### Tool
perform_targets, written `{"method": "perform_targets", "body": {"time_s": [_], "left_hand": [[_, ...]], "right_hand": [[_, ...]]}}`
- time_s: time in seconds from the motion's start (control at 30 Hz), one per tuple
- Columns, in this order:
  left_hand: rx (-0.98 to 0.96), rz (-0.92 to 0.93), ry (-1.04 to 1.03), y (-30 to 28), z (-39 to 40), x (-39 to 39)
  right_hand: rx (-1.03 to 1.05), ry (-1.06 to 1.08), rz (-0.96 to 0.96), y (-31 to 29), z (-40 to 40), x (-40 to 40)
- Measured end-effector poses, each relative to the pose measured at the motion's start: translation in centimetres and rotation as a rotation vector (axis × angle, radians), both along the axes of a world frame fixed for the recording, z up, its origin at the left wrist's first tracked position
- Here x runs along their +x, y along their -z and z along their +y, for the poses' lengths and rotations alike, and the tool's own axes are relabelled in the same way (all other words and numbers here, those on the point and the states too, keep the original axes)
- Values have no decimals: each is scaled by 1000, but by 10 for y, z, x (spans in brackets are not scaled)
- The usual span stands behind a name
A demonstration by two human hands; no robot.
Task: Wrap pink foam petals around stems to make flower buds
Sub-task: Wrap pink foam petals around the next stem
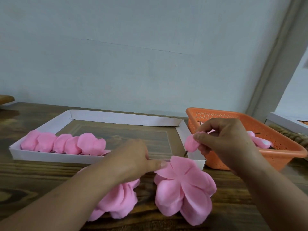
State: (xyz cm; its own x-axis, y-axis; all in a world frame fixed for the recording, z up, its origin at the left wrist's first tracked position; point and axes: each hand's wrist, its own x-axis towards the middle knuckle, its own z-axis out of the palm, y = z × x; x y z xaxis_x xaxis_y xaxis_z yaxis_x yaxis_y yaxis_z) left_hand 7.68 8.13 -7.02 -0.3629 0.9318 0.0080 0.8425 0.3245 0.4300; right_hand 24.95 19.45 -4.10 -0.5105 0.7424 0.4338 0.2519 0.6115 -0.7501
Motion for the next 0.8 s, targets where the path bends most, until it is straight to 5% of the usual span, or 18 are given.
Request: {"method": "perform_targets", "body": {"time_s": [0.33,0.47,0.53,0.8], "left_hand": [[136,-300,19,-2,-3,8],[236,-922,-96,-7,-4,12],[256,-1093,-91,-9,-4,15],[343,-1225,-65,-9,-3,15]], "right_hand": [[0,-26,32,-3,-6,0],[-31,-65,102,-5,-7,1],[-60,-98,136,-6,-8,1],[-118,-181,174,-2,-12,-3]]}}
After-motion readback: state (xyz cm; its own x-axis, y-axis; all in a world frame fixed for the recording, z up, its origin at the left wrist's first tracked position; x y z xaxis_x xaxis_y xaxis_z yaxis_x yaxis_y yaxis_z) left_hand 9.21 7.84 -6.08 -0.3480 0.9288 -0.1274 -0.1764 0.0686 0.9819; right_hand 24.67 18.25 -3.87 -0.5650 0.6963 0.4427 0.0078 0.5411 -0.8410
